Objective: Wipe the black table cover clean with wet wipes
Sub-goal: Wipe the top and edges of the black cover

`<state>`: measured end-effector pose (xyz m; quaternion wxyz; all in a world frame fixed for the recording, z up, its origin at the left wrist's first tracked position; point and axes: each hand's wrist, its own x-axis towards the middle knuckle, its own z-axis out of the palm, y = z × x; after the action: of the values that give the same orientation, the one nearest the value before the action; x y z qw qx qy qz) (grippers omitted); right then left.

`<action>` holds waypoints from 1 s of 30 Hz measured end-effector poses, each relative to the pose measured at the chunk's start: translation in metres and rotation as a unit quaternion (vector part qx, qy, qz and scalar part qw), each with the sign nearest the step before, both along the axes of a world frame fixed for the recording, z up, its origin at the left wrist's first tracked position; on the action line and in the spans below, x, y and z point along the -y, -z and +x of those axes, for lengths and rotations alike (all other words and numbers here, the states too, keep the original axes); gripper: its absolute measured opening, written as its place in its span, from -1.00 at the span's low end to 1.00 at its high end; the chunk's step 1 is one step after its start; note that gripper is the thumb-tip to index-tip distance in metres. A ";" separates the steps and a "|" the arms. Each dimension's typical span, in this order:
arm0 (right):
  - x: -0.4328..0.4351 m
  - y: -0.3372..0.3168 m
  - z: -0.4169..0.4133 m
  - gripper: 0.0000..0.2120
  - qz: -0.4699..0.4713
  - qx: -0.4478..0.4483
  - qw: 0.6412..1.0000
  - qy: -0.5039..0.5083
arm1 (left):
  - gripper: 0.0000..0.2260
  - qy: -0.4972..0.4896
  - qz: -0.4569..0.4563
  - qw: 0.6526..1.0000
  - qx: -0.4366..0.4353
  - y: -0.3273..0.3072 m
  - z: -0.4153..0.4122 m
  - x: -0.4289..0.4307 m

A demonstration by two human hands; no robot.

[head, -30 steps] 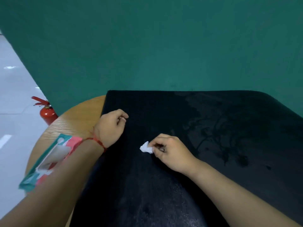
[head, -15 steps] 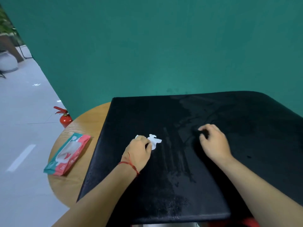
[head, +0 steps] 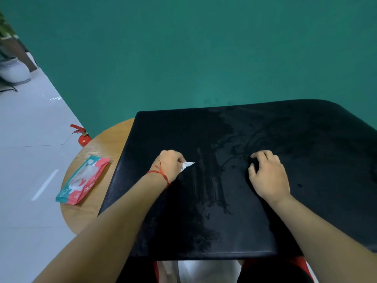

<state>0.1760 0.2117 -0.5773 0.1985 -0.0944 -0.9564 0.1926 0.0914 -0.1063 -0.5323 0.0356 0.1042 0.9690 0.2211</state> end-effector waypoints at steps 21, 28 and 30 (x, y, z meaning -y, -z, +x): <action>0.007 -0.001 -0.002 -0.73 0.025 0.023 0.999 0.020 | -0.83 0.163 0.030 0.974 -0.154 0.031 0.139 0.010; 0.004 0.001 -0.004 -0.72 0.025 0.003 0.999 0.021 | -0.82 0.107 0.047 0.991 -0.066 0.028 0.019 -0.027; 0.005 0.003 -0.005 -0.72 0.022 0.003 1.000 0.021 | -0.85 0.092 0.050 0.992 -0.067 0.022 -0.012 -0.035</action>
<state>0.1713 0.2071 -0.5801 0.2017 -0.1108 -0.9588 0.1668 0.0791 -0.0716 -0.5539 -0.0145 0.2087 0.9432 0.2580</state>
